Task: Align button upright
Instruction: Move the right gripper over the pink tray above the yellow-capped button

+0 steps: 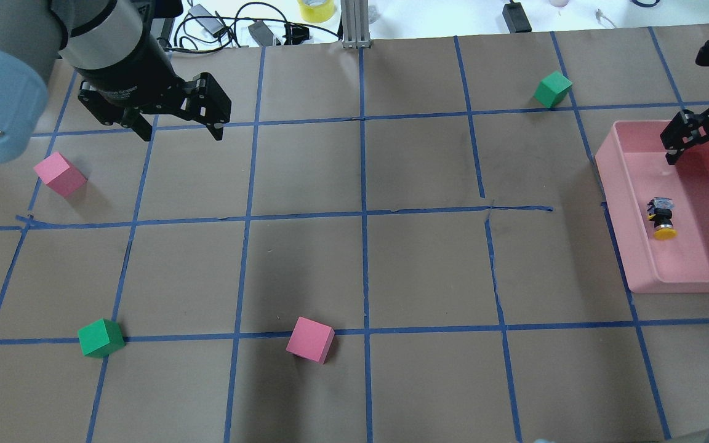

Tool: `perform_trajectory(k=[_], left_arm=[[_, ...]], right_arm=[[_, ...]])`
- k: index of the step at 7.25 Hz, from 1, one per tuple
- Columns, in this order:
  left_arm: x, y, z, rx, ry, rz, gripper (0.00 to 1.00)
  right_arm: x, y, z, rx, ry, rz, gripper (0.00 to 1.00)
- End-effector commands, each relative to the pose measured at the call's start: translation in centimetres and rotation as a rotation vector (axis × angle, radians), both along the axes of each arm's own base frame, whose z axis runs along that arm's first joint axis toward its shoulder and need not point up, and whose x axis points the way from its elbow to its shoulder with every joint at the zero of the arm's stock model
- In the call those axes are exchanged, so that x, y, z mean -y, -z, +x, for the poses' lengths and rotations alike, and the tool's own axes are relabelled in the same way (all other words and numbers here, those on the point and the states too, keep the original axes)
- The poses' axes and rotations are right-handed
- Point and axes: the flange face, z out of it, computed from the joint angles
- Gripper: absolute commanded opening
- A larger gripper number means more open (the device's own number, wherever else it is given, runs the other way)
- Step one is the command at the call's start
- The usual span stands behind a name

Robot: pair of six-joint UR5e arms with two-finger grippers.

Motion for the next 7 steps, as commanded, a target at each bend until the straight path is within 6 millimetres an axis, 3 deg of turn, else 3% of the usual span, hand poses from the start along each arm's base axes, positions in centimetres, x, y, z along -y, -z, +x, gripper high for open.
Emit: perform_trajectory(k=[1,3,5,7], left_arm=[[0.0,-0.1,0.0,0.000,0.001,-0.001,1.00],[0.0,-0.1,0.0,0.001,0.000,-0.001,1.00],[0.0,-0.1,0.0,0.000,0.000,-0.001,1.00],[0.0,-0.1,0.0,0.000,0.001,-0.001,1.00]], right_arm=[[-0.4,4.7,-1.3,-0.003,0.016,-0.014,1.00],[-0.5,7.7,-1.9,-0.009,0.022,-0.017,1.00],[-0.7,10.3,-4.8,0.004,0.059,-0.002,1.00],[-0.4,11.5,-5.3,0.006,0.030,-0.003,1.00]])
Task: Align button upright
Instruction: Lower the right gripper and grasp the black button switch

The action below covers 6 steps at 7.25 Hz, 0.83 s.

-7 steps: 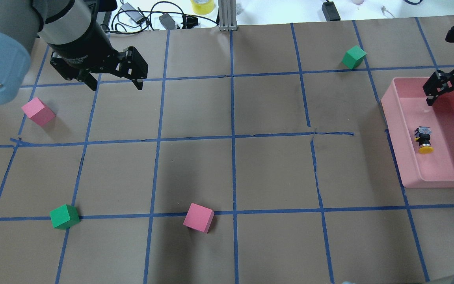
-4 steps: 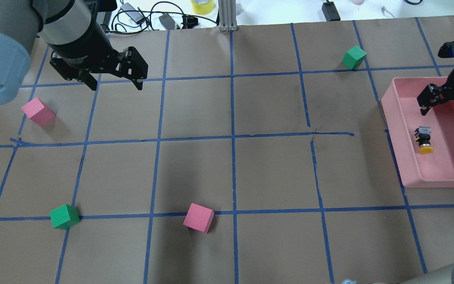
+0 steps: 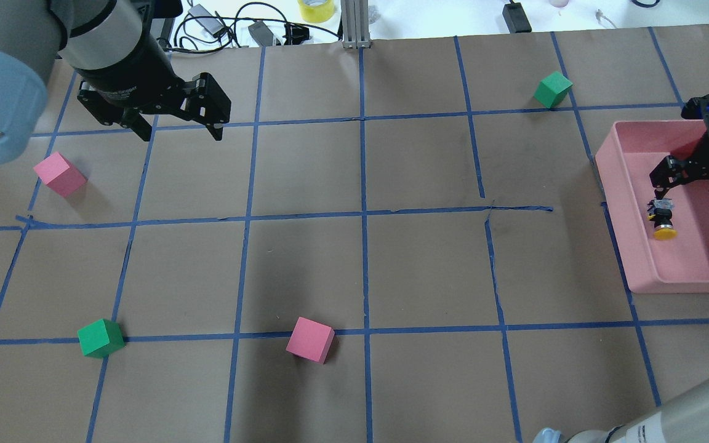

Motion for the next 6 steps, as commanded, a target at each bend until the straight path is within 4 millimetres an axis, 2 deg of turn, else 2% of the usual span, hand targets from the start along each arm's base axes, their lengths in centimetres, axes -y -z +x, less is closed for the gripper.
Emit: perform_trajectory(k=[1,5,6], left_arm=[[0.0,0.0,0.0,-0.001,0.000,0.000,1.00],[0.1,0.1,0.0,0.001,0.000,0.000,1.00],[0.0,0.0,0.0,0.001,0.001,-0.002,1.00]], right_arm=[[0.2,1.1,-0.6,0.000,-0.010,0.001,1.00],[0.2,3.1,-0.7,0.019,-0.030,0.032,1.00],[0.2,3.1,-0.8,0.018,-0.030,0.034,0.94]])
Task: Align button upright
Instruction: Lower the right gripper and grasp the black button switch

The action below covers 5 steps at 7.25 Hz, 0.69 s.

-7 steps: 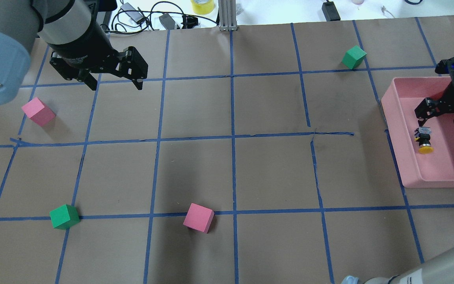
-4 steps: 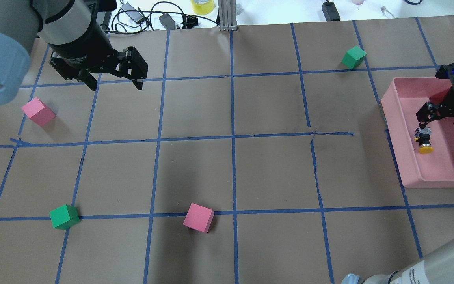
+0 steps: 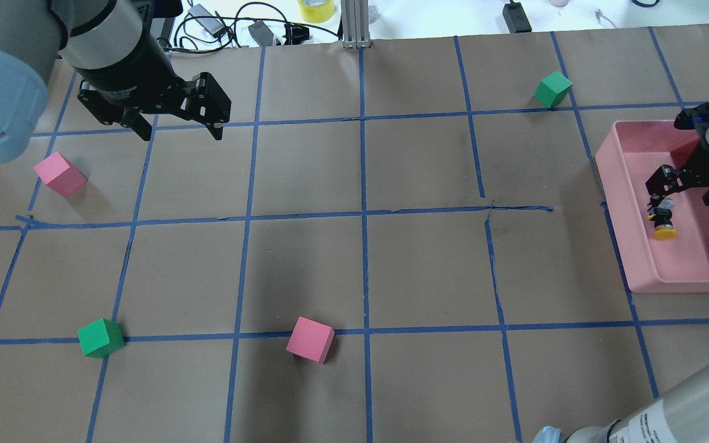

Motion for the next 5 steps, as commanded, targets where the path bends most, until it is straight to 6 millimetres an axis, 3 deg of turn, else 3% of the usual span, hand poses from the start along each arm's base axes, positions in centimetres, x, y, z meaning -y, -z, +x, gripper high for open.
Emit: perform_trajectory(k=[1,4,5], left_arm=[[0.04,0.05,-0.02,-0.001,0.000,0.001,1.00],[0.04,0.05,0.00,0.000,0.000,0.001,1.00],[0.04,0.05,0.00,0.000,0.001,0.001,1.00]], right_arm=[[-0.09,0.48,0.02,0.006,0.000,0.012,0.69],[-0.24,0.62,0.08,0.011,-0.014,0.024,0.00],[-0.32,0.71,0.11,0.012,-0.014,0.028,0.00]])
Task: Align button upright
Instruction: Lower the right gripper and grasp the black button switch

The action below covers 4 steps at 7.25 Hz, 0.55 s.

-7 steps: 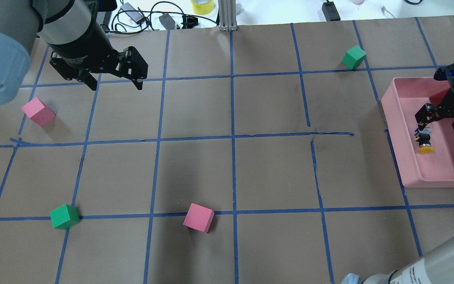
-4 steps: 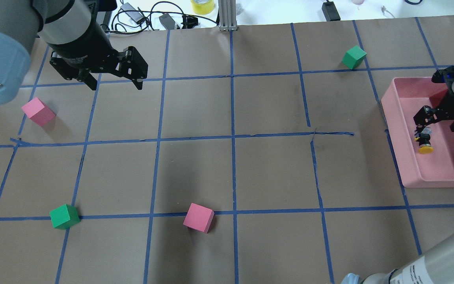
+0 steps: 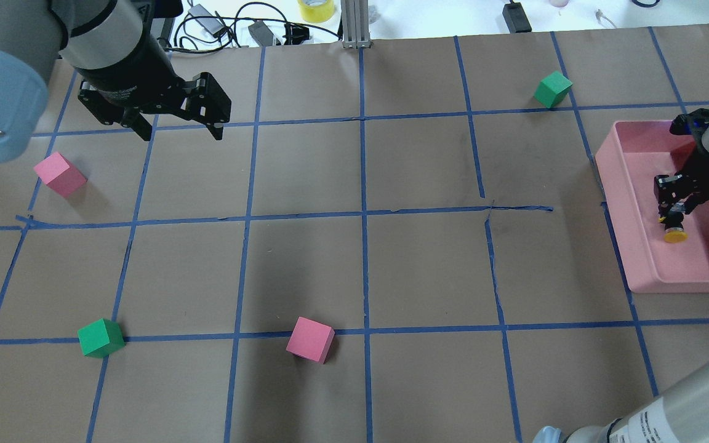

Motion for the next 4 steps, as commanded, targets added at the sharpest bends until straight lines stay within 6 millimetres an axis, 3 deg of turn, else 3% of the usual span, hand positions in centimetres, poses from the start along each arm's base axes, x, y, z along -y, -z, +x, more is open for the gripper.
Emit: perform_trajectory(k=[1,2,4], left_arm=[[0.0,0.0,0.0,0.001,0.001,0.000,1.00],[0.0,0.0,0.0,-0.001,0.001,-0.001,1.00],[0.0,0.0,0.0,0.000,0.000,-0.001,1.00]], right_arm=[[0.0,-0.1,0.0,0.002,0.003,0.001,0.00],[0.2,-1.5,-0.2,-0.013,0.000,-0.016,0.00],[-0.5,-6.2,0.4,-0.022,0.002,-0.045,0.00]])
